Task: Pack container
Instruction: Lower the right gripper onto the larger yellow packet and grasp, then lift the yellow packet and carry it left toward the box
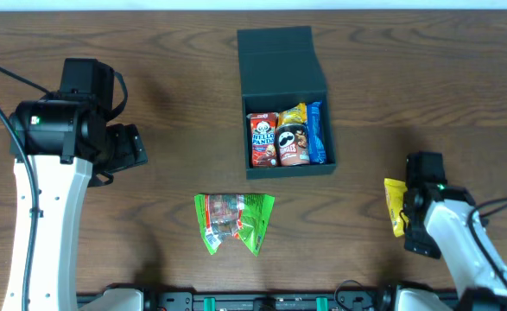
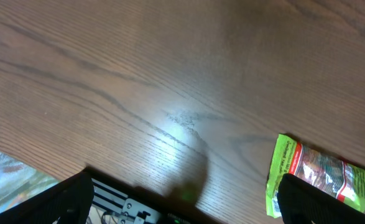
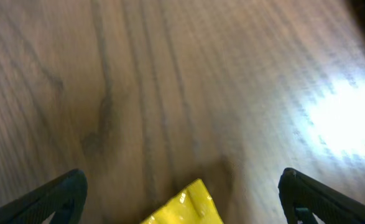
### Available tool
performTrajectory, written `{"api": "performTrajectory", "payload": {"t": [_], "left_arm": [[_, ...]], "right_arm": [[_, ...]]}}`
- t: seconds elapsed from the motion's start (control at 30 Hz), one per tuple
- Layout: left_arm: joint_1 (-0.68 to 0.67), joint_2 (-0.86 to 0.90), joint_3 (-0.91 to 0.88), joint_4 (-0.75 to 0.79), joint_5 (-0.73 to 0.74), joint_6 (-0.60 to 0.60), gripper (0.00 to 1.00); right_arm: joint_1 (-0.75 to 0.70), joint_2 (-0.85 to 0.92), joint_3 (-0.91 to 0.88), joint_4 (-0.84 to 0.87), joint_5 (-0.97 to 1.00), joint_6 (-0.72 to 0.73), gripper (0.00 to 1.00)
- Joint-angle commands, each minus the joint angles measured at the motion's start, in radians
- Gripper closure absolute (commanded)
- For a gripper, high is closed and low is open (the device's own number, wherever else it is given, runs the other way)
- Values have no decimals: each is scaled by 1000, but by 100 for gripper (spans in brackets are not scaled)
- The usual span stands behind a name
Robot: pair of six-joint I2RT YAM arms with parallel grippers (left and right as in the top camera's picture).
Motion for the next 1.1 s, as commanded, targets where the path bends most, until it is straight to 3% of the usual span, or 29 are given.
{"api": "performTrajectory", "payload": {"t": [0.0,0.23,0.53,0.9,1.07], "left_arm": [[5,1,-3,-4,-14,-3,5],[5,1,-3,-3,-14,-3,5],[5,1,-3,-3,-14,-3,5],[5,1,-3,-4,-14,-3,5],[5,1,-3,-4,-14,-3,5]], "right_arm": [[-8,59,-12,51,49,-63,1],[-8,148,-12,163,6,-101,1],[-6,164,-12,375,-177,-298,1],[16,164,-12,453,-480,-298,1],[94,164,-12,542,-488,-298,1]]}}
